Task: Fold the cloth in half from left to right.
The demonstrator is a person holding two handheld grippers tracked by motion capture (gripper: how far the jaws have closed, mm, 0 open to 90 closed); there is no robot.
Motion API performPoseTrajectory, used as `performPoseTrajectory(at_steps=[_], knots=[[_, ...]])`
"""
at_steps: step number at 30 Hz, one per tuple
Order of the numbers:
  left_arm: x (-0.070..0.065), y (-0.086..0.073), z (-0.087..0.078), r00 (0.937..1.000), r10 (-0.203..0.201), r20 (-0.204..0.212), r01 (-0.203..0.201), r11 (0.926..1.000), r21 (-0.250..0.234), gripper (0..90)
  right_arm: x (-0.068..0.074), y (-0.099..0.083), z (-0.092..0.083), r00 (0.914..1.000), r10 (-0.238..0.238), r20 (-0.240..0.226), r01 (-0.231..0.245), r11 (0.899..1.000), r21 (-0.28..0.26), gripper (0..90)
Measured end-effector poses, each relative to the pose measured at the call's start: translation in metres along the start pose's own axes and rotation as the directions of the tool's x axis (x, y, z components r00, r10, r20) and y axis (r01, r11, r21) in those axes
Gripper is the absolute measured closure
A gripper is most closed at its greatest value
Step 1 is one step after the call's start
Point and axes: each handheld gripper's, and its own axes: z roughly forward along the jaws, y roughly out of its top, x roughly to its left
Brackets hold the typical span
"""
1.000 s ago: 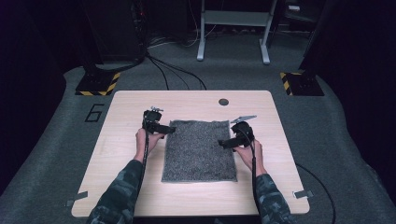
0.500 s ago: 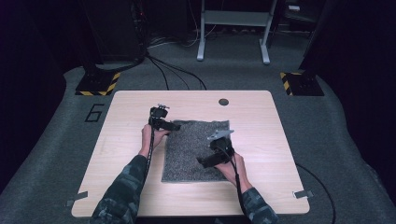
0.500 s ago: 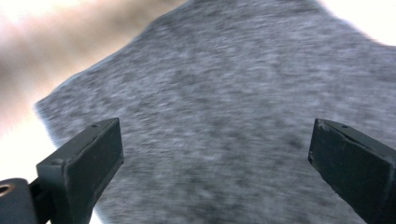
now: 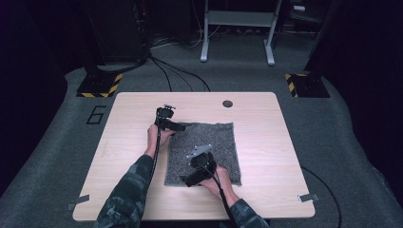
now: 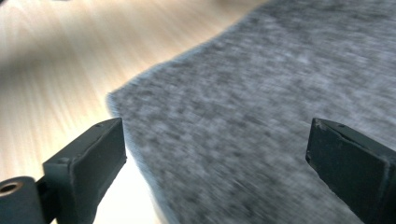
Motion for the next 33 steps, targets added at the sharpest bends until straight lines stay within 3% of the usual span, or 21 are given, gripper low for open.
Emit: performPoseTrajectory(at_steps=[4, 5, 6, 7, 8, 11, 16, 17, 23, 27, 33], knots=[[0.0, 0.0, 0.003, 0.9998, -0.017, 0.011, 0.017, 0.9998, -0.006, 20.2, 0.016, 0.005, 0.014, 0.9994, -0.034, 0.0, 0.034, 0.999, 0.0, 10.4], [0.0, 0.0, 0.003, 1.0, -0.001, 0.009, 0.001, 1.0, 0.008, 22.1, 0.022, 0.007, 0.017, 0.9987, -0.051, -0.007, 0.051, 0.999, 0.008, 13.4], [-0.001, 0.0, 0.004, 1.0, -0.008, 0.006, 0.008, 1.0, 0.006, 24.5, 0.026, 0.008, 0.021, 0.9975, -0.071, 0.008, 0.071, 0.997, -0.018, 15.7], [-0.002, 0.0, 0.005, 0.9999, -0.01, 0.003, 0.01, 0.9999, -0.002, 26.5, 0.029, 0.01, 0.021, 0.9975, -0.071, -0.002, 0.071, 0.997, 0.005, 16.7], [0.0, 0.0, 0.006, 1.0, 0.004, 0.002, -0.005, 1.0, 0.006, 29.1, 0.032, 0.011, 0.024, 0.996, -0.09, -0.003, 0.09, 0.996, 0.005, 20.9], [0.0, 0.0, 0.006, 1.0, -0.008, 0.005, 0.008, 1.0, 0.002, 38.8, 0.044, 0.014, 0.031, 0.9946, -0.104, 0.004, 0.104, 0.995, 0.003, 33.3], [0.002, 0.0, 0.005, 0.9999, 0.014, -0.006, -0.014, 0.9999, 0.003, 46.6, 0.053, 0.014, 0.04, 0.9906, -0.137, 0.0, 0.137, 0.991, 0.003, 41.2], [0.001, 0.0, 0.005, 0.9998, 0.017, -0.006, -0.017, 0.9999, 0.004, 48.1, 0.055, 0.014, 0.04, 0.9901, -0.14, -0.005, 0.14, 0.99, 0.029, 43.4], [-0.004, 0.0, 0.007, 0.9978, 0.06, -0.029, -0.06, 0.9982, 0.001, 59.5, 0.063, 0.014, 0.048, 0.9847, -0.175, -0.001, 0.174, 0.984, 0.045, 54.3], [-0.004, 0.0, 0.006, 0.9967, 0.073, -0.037, -0.072, 0.9974, 0.007, 66.6, 0.064, 0.013, 0.048, 0.9896, -0.144, 0.003, 0.144, 0.989, 0.028, 66.8], [-0.003, 0.0, 0.007, 0.9962, 0.072, -0.048, -0.072, 0.9974, -0.001, 75.7, 0.067, 0.01, 0.048, 0.9873, -0.159, 0.005, 0.159, 0.987, 0.005, 82.8]])
